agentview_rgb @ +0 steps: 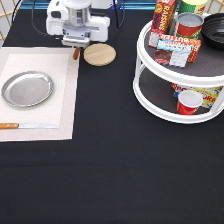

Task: Arrange plate and fork

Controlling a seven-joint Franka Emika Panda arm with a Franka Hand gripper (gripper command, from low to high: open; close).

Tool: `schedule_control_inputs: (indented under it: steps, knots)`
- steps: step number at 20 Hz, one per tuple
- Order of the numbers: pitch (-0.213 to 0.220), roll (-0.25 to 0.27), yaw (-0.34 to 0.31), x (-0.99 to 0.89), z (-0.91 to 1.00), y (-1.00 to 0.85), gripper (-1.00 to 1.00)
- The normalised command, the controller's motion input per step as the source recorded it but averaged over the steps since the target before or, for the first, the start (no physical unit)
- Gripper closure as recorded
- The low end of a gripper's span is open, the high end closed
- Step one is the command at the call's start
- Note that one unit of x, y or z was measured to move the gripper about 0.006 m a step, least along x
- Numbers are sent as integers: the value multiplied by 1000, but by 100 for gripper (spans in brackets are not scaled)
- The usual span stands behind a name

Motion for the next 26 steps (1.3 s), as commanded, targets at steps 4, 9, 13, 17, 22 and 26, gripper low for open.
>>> schedule_control_inputs:
  steps: [4,9,13,17,22,26]
  knots:
    - [-80,0,-181,0,67,-461,100]
    - [-81,0,-191,0,49,-431,100]
    - [-76,0,-237,0,19,-316,100]
    - [-89,19,-290,0,0,-151,100]
    - [-63,27,-354,-23,0,-8,100]
    - [-31,36,-337,-24,38,-30,100]
